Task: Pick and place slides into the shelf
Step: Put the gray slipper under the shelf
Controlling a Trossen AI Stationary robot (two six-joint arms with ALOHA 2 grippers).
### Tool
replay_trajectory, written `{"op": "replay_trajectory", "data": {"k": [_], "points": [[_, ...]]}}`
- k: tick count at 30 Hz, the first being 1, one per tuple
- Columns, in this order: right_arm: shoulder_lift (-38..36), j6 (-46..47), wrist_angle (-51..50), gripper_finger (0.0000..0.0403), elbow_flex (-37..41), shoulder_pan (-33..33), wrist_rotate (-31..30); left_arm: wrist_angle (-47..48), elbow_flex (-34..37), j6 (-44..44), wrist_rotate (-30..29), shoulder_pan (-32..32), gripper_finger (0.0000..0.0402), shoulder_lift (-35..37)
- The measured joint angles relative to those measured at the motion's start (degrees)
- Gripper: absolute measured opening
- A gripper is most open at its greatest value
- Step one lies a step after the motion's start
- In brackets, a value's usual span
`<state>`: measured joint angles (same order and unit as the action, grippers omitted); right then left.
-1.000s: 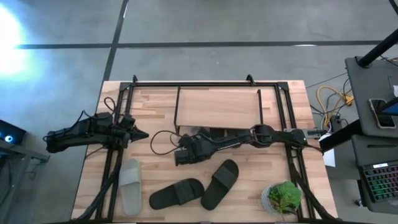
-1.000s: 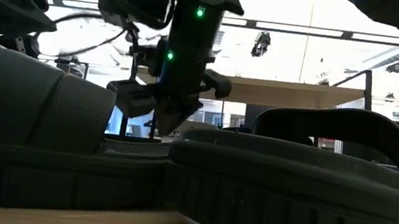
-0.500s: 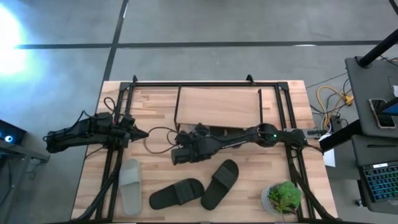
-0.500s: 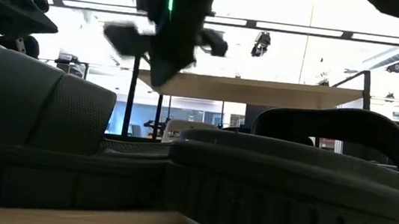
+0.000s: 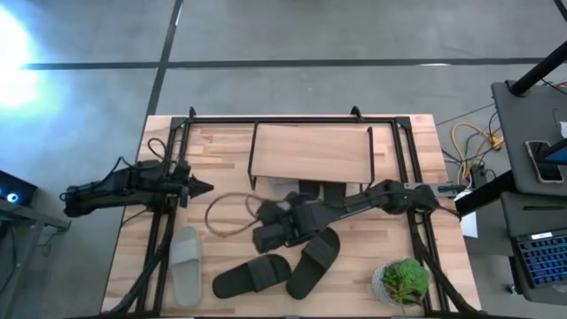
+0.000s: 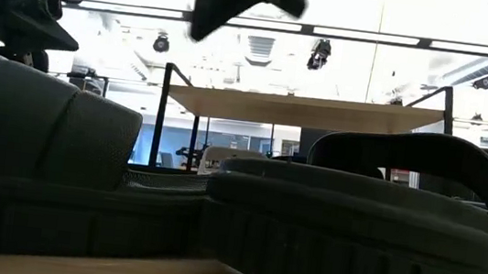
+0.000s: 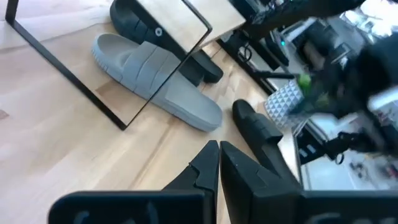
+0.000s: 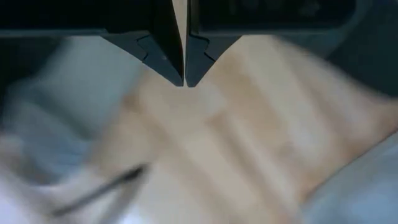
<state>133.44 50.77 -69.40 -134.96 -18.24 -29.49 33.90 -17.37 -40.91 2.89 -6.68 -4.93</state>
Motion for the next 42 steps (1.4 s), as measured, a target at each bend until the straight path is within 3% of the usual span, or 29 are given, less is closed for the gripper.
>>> {"op": "replay_trajectory", "data": {"k": [3, 6, 11, 16, 20, 28, 32, 35, 39, 42], "points": [[-1.9, 4.1, -6.1, 0.0008, 0.1, -0.1, -0.3, -1.3, -0.9, 3.8, 2.8, 0.1, 0.0000, -1.8], [-3.3, 2.0, -3.8, 0.0008, 0.2, -0.8, 5.7, -7.4, -2.8, 8.1, 8.6, 0.2, 0.0000, -4.2], [-5.5, 1.7, 2.5, 0.0008, 0.2, -1.4, 11.0, -23.0, -5.9, 3.7, 21.3, 0.3, 0.0000, -11.5], [-5.7, 6.2, -3.0, 0.0008, 0.2, -1.8, 10.6, -17.6, -7.8, 1.1, 25.8, 3.2, 0.0000, -21.7], [-5.6, 11.4, -10.5, 0.0008, 0.2, -3.4, 9.1, -14.0, -9.2, 2.2, 24.3, 9.1, 0.0000, -27.7], [-6.2, 18.9, -11.7, 0.0008, 0.2, -9.0, 4.3, -13.8, -14.4, 2.2, 8.2, 23.4, 0.0000, -35.8], [-6.6, 29.3, -16.6, 0.0008, 0.2, -11.0, 0.4, -13.1, -16.5, 2.2, -0.3, 26.5, 0.0000, -42.8], [-6.7, 38.4, -21.0, 0.0008, 0.2, -12.2, -0.6, -14.3, -17.7, 2.2, -1.8, 26.2, 0.0000, -49.4], [-7.2, 40.3, -20.2, 0.0008, 0.3, -13.4, -0.2, -18.4, -19.4, 2.3, -1.7, 25.6, 0.0000, -59.0], [-7.9, 41.6, -20.2, 0.0008, 0.3, -14.4, -0.1, -25.1, -21.0, 2.8, 1.5, 25.1, 0.0000, -64.5]]}}
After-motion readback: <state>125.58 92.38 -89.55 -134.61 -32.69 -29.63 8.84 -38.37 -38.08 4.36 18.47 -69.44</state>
